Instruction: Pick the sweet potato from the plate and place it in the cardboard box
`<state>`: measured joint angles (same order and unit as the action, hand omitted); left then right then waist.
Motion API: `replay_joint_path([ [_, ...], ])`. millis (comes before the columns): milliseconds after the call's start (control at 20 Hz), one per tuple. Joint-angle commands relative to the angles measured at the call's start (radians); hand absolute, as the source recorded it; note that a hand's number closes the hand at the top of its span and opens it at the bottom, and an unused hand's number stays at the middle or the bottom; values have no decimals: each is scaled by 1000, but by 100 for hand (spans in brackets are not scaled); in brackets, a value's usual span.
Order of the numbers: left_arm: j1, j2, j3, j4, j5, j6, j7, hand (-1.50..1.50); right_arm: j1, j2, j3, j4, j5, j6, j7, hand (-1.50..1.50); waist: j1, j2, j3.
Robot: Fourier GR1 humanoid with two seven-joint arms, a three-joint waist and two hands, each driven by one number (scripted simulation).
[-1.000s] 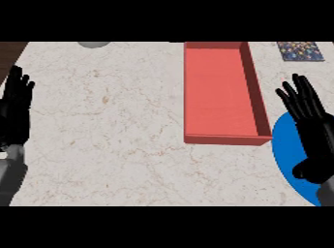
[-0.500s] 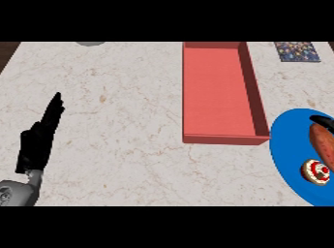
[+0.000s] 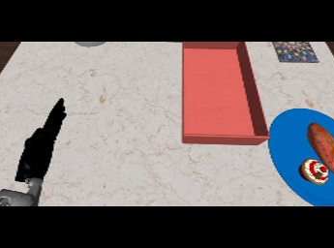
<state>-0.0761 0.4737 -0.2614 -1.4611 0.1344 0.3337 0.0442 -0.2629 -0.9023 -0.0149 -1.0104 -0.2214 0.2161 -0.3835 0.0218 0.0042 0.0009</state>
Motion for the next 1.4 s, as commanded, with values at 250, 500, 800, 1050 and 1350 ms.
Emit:
replay_joint_path([
  [250, 11, -1, -11, -45, -24, 1, 25, 0, -66, -253, 202, 14, 253, 287, 58, -150, 19, 1, -1],
  [500, 54, -31, -6, -57, -45, 24, 15, 0, -99, -217, 267, -102, 289, 403, 176, -150, -9, -5, -2],
  [800, 54, -16, 55, -90, -45, -37, 63, 0, -102, -96, 227, -131, 374, 362, 312, -150, -18, -6, -1],
  [1050, 41, -61, 77, -59, -87, -50, 58, 0, -36, -28, 182, -149, 451, 321, 326, -150, -20, -5, -1],
  [1350, 106, -90, 84, -95, -108, -80, 28, 0, 16, 11, 183, -140, 569, 306, 314, -150, -20, -5, -1],
])
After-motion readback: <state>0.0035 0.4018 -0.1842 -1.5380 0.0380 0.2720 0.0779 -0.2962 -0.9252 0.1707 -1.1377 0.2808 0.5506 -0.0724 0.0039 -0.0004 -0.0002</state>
